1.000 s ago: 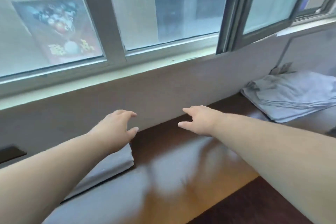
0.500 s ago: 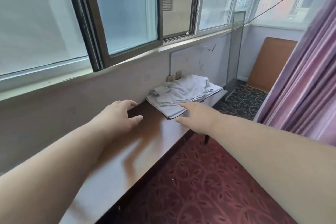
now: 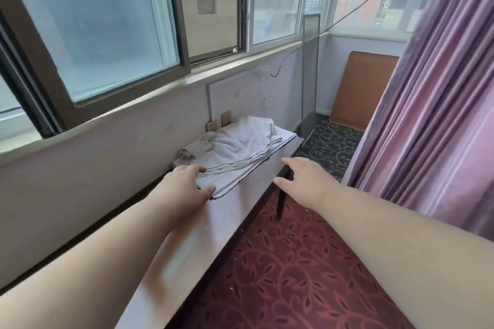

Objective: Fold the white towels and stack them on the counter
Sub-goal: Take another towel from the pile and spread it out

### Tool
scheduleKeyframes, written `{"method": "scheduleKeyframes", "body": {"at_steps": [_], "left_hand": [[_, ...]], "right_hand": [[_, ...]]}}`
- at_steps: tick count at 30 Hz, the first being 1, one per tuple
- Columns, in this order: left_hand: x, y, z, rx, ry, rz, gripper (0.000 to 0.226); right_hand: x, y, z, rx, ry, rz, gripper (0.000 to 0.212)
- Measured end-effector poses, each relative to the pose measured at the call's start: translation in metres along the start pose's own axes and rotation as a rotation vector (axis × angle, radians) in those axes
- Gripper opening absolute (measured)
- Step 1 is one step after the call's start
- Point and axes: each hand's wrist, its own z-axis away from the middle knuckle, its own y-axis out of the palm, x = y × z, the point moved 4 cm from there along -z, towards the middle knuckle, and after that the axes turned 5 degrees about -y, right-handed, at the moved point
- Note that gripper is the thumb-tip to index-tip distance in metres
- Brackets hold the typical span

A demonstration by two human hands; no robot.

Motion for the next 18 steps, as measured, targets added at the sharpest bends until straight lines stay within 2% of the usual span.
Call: {"method": "scheduleKeyframes", "body": {"at_steps": [6,11,14,18], "left_hand": [[-0.039,0.025,-0.095,0.028,0.065,-0.032,0.063],[-0.073,0.050,-0.156,0.047,0.088,-0.063,0.065],[-0.090,0.061,-0.189,0.022,0.068,-0.067,0.063],[-0.108,0.075,-0.227,-0.015,-0.044,-0.059,0.060]], "right_hand": [[-0.043,0.007,-0.056,-0.041,0.057,-0.064,0.069],[-0.085,0.013,-0.102,-0.043,0.035,-0.089,0.068],[-0.112,0.010,-0.145,-0.040,-0.015,-0.099,0.068],[-0.147,0.006,-0.211,0.020,-0.111,-0.084,0.066]]}}
